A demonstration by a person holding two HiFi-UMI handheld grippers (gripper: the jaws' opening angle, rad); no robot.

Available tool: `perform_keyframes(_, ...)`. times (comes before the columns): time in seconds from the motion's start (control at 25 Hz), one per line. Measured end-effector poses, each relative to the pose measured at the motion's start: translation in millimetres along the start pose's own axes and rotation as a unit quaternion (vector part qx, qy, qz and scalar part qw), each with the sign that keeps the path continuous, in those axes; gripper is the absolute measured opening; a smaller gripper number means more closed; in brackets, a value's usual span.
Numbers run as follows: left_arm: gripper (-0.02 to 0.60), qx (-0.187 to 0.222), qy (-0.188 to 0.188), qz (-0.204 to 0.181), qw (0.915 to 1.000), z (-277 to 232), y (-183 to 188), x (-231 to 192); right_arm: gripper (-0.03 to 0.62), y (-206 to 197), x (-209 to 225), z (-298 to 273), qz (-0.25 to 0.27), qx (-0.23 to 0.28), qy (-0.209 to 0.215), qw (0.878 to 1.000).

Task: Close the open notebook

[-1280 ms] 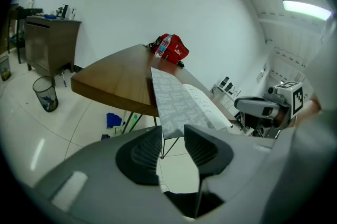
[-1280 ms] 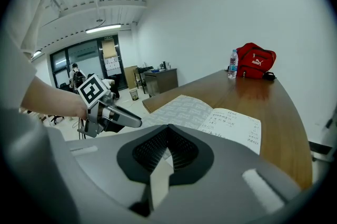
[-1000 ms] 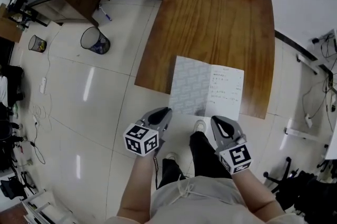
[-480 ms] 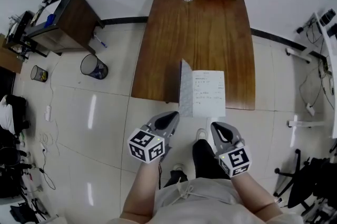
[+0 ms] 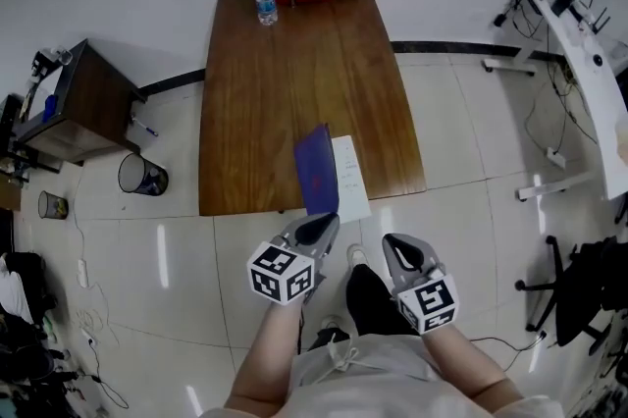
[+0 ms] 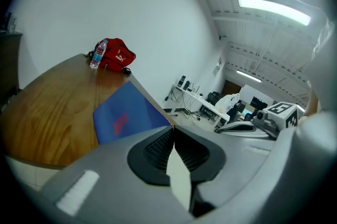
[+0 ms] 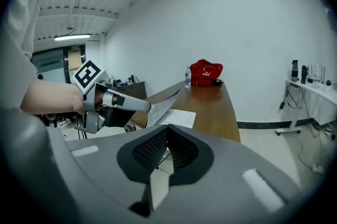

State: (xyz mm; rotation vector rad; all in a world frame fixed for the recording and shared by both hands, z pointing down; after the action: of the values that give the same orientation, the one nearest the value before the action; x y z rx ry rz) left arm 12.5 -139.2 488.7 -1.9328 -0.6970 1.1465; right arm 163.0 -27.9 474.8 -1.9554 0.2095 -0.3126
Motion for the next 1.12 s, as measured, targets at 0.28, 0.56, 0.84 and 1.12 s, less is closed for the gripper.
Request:
perform_keyframes(0.28,0.019,-0.059,-0.016,-0.009,0.9981,-62,-31,5,0.003,-18,38,-3,-0.018,-0.015,-0.014,1.000)
perform_keyframes(0.56,0.026,-0.122,-0.009,-0.014,0.9924,-99,-67,-6,0.003,-43,68,-10,-0.030,-0.049,-0.027,0.998)
perform_keyframes(0.84,0.039,-0.149,0.005,-0.031,0.9883,-112,-79,-9,0.003,-51,77,-15,-0.047,-0.057,-0.030,0.997)
perform_keyframes(1.12,0.077,-0.091,-0.002,-0.046,0.9948,-87,-37,14,0.003,-31,72,-10,-0.031,-0.030,-0.030,0.999)
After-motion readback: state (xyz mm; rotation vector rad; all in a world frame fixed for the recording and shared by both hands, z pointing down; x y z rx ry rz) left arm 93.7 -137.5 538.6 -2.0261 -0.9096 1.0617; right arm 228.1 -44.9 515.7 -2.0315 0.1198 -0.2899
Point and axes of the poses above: the fingertips, and each gripper's own axes: z backward along the fingers, x to its right, y out of its top, the point moved 7 cm from there along z, backward along the fingers, and after that the axes turned 5 degrees about x, right-handed, at the moved point
